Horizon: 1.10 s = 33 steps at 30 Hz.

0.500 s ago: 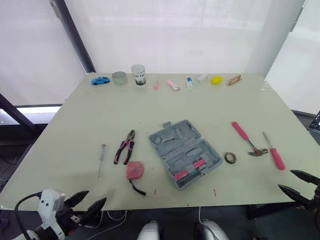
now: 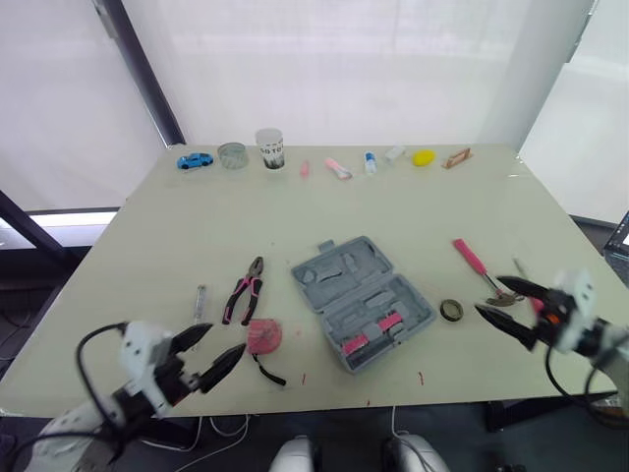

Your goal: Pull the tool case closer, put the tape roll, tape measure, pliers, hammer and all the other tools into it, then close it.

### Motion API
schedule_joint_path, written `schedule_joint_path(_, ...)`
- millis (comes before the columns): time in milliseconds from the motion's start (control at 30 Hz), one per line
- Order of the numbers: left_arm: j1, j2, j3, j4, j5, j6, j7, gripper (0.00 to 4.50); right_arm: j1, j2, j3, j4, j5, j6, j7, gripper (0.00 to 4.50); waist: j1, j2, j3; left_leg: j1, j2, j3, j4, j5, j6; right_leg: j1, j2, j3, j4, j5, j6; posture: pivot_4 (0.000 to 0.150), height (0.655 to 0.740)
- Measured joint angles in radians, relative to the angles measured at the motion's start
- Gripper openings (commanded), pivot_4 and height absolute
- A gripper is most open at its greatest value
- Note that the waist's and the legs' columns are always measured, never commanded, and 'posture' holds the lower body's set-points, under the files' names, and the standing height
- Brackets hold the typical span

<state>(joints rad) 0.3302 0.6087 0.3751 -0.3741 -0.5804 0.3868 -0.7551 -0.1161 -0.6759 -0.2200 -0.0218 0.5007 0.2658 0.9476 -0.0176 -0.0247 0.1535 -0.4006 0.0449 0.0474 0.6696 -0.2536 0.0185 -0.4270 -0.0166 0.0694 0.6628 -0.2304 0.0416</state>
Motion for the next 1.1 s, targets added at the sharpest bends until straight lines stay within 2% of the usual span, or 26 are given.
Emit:
schedule_joint_path(100, -0.108, 0.055, -0.054, -0.014, -0.025, 0.108, 0.007, 4.50, -0.204, -0.003, 0.092, 0.051, -0.045, 0.085, -0.024, 4.44, -0.003, 0.000, 0.000, 0.001, 0.000, 0.000, 0.000, 0.000, 0.000, 0.000, 0.001, 0.000, 0.000, 0.000, 0.000, 0.150, 0.7400)
schedule_joint_path(200, -0.203, 0.062, -0.120, 0.016, -0.031, 0.168, 0.003, 3.58, -0.391, 0.026, 0.196, 0.194, -0.153, 0.071, -0.037, 4.50, -0.002, 0.000, 0.000, 0.000, 0.000, 0.000, -0.001, 0.000, 0.000, 0.000, 0.001, 0.000, -0.001, 0.002, 0.003, 0.150, 0.7400)
schedule_joint_path(233, -0.234, 0.062, -0.145, 0.033, -0.029, 0.176, 0.002, 2.99, -0.434, 0.041, 0.225, 0.240, -0.182, 0.068, -0.042, 3.99, -0.002, 0.000, 0.000, 0.000, 0.000, 0.000, -0.001, 0.000, 0.000, 0.000, 0.001, 0.000, -0.001, 0.002, 0.003, 0.150, 0.7400)
schedule_joint_path(267, -0.279, 0.061, -0.184, 0.055, -0.016, 0.186, -0.002, 2.55, -0.501, 0.062, 0.278, 0.315, -0.231, 0.049, -0.036, 3.88, -0.002, 0.000, 0.000, 0.000, 0.000, 0.000, -0.001, 0.000, 0.000, 0.000, 0.001, 0.000, -0.001, 0.002, 0.003, 0.150, 0.7400)
schedule_joint_path(333, -0.340, 0.063, -0.244, 0.096, 0.018, 0.188, -0.019, 1.84, -0.609, 0.096, 0.358, 0.453, -0.303, 0.028, -0.012, 3.24, -0.003, 0.000, 0.001, -0.001, 0.000, 0.000, -0.001, 0.000, 0.000, 0.000, 0.001, 0.000, -0.001, 0.003, 0.003, 0.150, 0.7400)
schedule_joint_path(367, -0.368, 0.063, -0.273, 0.115, 0.034, 0.187, -0.027, 1.17, -0.654, 0.108, 0.390, 0.524, -0.337, 0.008, 0.003, 2.55, -0.003, 0.000, 0.001, -0.001, 0.000, 0.000, -0.001, 0.000, 0.000, 0.000, 0.001, 0.000, -0.001, 0.003, 0.003, 0.150, 0.7400)
schedule_joint_path(400, -0.392, 0.063, -0.298, 0.140, 0.049, 0.187, -0.035, 0.81, -0.710, 0.117, 0.428, 0.616, -0.382, -0.033, 0.025, 2.18, -0.002, 0.000, 0.001, -0.001, 0.000, 0.000, -0.001, 0.000, 0.000, 0.000, 0.001, 0.000, -0.001, 0.003, 0.003, 0.150, 0.7400)
schedule_joint_path(433, -0.409, 0.061, -0.313, 0.162, 0.058, 0.187, -0.038, 0.28, -0.748, 0.123, 0.453, 0.682, -0.415, -0.070, 0.041, 1.63, -0.001, 0.000, 0.001, -0.001, -0.001, 0.000, -0.001, 0.000, 0.000, 0.000, 0.001, 0.000, -0.002, 0.003, 0.003, 0.150, 0.7400)
schedule_joint_path(467, -0.419, 0.058, -0.320, 0.177, 0.067, 0.187, -0.039, 0.00, -0.771, 0.127, 0.468, 0.726, -0.437, -0.093, 0.052, 1.09, -0.001, 0.000, 0.001, -0.002, -0.001, 0.000, -0.001, 0.000, 0.000, 0.000, 0.001, 0.000, -0.002, 0.003, 0.003, 0.150, 0.7400)
schedule_joint_path(533, -0.452, 0.053, -0.353, 0.227, 0.094, 0.188, -0.040, 0.00, -0.850, 0.147, 0.516, 0.878, -0.505, -0.170, 0.092, 0.02, -0.003, 0.000, 0.001, -0.001, -0.001, 0.000, -0.001, 0.000, 0.000, 0.000, 0.001, 0.000, -0.002, 0.003, 0.003, 0.150, 0.7400)
schedule_joint_path(733, -0.515, 0.022, -0.428, 0.298, 0.153, 0.197, -0.048, 0.00, -1.004, 0.239, 0.626, 1.181, -0.679, -0.380, 0.163, 0.02, -0.023, 0.000, 0.002, -0.001, 0.000, -0.001, -0.001, 0.000, 0.000, -0.001, 0.000, -0.001, 0.000, 0.003, 0.003, 0.150, 0.7400)
schedule_joint_path(867, -0.536, 0.012, -0.460, 0.332, 0.191, 0.196, -0.048, 0.00, -1.056, 0.271, 0.668, 1.272, -0.773, -0.453, 0.147, 0.02, -0.027, 0.000, 0.002, -0.001, 0.000, -0.001, -0.001, 0.000, 0.000, -0.001, 0.000, -0.001, 0.000, 0.003, 0.003, 0.150, 0.7400)
schedule_joint_path(1100, -0.570, -0.026, -0.510, 0.400, 0.258, 0.197, -0.046, 0.00, -1.087, 0.356, 0.697, 1.359, -0.896, -0.509, 0.022, 0.02, -0.026, 0.000, 0.002, -0.002, -0.001, 0.000, -0.001, 0.000, 0.000, -0.002, 0.000, -0.001, 0.001, 0.003, 0.003, 0.150, 0.7400)
